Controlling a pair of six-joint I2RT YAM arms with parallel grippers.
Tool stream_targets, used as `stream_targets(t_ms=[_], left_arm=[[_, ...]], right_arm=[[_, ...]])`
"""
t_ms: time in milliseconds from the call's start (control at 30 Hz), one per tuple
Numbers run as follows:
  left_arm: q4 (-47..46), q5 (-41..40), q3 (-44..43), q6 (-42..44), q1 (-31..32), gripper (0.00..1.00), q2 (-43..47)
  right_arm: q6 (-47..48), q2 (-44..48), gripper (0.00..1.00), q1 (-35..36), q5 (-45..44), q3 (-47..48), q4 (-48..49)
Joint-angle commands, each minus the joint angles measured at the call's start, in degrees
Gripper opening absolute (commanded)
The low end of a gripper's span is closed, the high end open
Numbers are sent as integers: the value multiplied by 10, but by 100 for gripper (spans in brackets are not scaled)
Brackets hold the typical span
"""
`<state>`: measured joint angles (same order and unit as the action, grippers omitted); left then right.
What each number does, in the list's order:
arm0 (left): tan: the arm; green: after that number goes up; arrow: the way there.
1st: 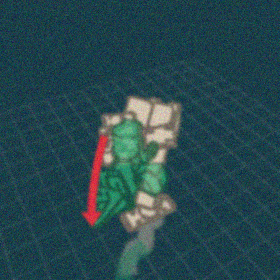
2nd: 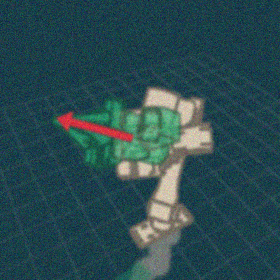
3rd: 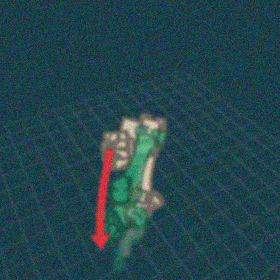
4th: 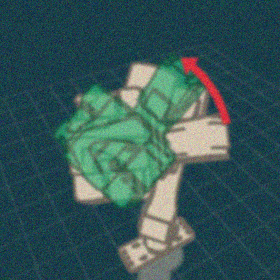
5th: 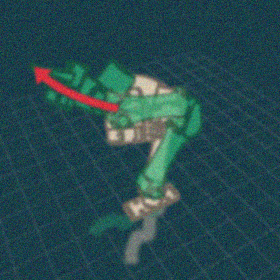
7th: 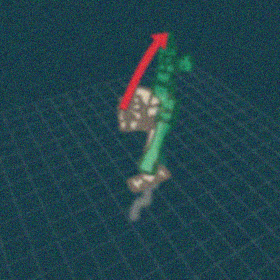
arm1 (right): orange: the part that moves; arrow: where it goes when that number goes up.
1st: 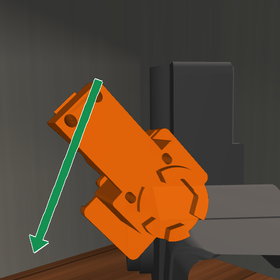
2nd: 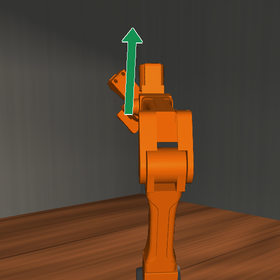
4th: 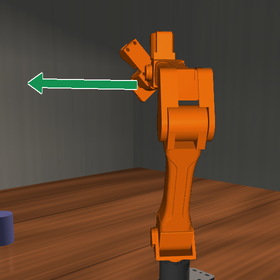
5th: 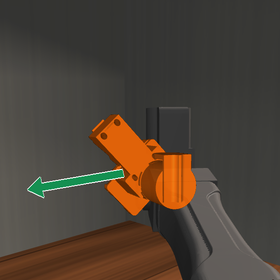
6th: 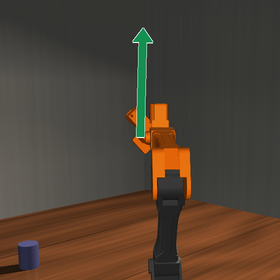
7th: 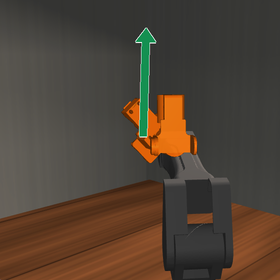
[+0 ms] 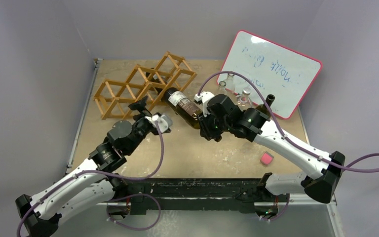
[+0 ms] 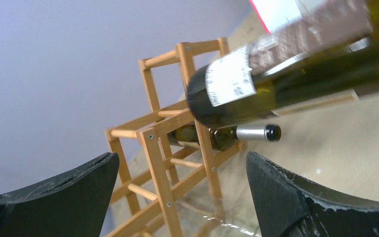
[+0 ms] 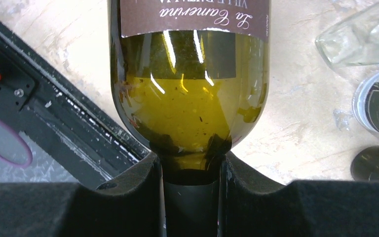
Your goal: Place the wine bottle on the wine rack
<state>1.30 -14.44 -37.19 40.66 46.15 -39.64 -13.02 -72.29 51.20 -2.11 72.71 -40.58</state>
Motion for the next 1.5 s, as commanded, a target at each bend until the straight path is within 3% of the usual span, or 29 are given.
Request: stream_targets(t_ms=[0, 167, 433, 733, 967, 1200, 1467], left_arm=[[-71, -146, -78, -209, -1, 100, -22], [-38, -303, -134, -349, -2, 100, -50], [38, -346, -188, -457, -2, 100, -65], [167, -302, -283, -516, -12, 100, -147], [188, -207, -295, -578, -123, 98, -175], [217, -288, -297, -612, -155, 96, -189], [205, -311, -271, -640, -187, 94, -173]], right_arm=[[-45, 21, 0, -1, -66, 10, 92], [-79, 14, 0, -2, -120, 6, 111], [-109, -34, 0, -2, -134, 20, 107], [-114, -80, 0, -8, -147, 31, 130], [-119, -106, 0, -31, -136, 31, 164], [-104, -132, 0, -38, -142, 39, 190], [-71, -156, 0, -56, -126, 51, 231]])
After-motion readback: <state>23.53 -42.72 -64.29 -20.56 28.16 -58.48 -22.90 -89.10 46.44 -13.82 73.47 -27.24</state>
